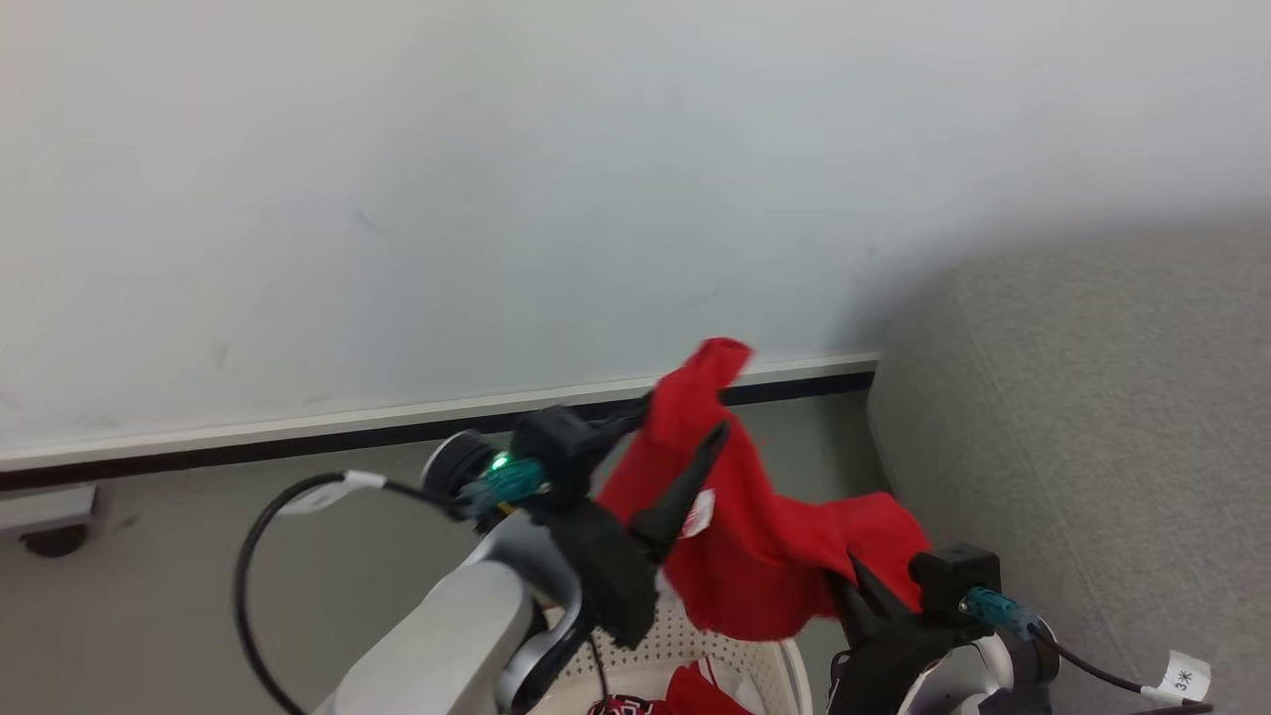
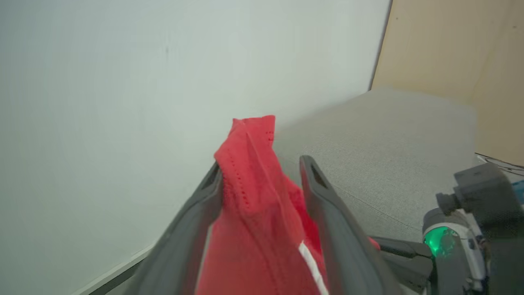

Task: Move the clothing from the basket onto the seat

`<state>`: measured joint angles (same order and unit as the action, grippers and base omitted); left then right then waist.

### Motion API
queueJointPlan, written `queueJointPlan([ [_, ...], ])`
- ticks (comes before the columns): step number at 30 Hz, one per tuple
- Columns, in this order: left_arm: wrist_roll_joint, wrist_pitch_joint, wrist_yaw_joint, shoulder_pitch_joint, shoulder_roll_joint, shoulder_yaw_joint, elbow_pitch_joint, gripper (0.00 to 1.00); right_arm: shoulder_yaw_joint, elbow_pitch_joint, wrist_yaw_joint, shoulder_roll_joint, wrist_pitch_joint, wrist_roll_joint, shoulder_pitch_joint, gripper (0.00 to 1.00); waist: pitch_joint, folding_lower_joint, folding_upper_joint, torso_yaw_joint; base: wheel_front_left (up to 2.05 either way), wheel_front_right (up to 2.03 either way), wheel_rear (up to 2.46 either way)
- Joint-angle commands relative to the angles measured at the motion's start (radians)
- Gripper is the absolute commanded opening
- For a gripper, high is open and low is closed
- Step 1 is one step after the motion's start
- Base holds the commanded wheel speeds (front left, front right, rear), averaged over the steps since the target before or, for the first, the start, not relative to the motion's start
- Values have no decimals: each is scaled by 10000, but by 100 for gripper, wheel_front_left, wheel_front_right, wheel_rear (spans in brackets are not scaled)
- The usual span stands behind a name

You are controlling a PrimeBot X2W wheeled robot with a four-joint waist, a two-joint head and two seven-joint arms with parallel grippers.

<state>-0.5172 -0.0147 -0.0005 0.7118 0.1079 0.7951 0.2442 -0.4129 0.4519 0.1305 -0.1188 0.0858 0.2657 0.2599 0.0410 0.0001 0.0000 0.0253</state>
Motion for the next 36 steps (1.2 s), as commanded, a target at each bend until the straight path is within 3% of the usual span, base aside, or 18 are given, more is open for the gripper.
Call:
queueJointPlan([
  [1,-44,-201,174,-337,149,-141,203,100,-48,-77,4,19,47,-102,91,0,-29,-1,0,442,0,0,0],
  [9,-460,-1267,890,-1694,682,-938,582,100,-2,-741,4,-87,14,-279,49,0,-220,-1,0,1916,0,0,0],
  [15,-746,-2063,1500,-3126,1305,-1603,385,100,-111,-1340,4,-127,-238,-181,-159,0,-321,-1,0,3591,0,0,0],
  [22,-770,-2304,1712,-4071,1597,-1740,-21,100,-35,-1771,4,-221,-398,-93,-402,0,-565,-1,0,4894,0,0,0],
  [36,-743,-1815,1449,-4033,1720,-1248,11,100,858,-2397,4,175,-284,-482,-1165,0,-1371,-1,0,5266,0,0,0],
])
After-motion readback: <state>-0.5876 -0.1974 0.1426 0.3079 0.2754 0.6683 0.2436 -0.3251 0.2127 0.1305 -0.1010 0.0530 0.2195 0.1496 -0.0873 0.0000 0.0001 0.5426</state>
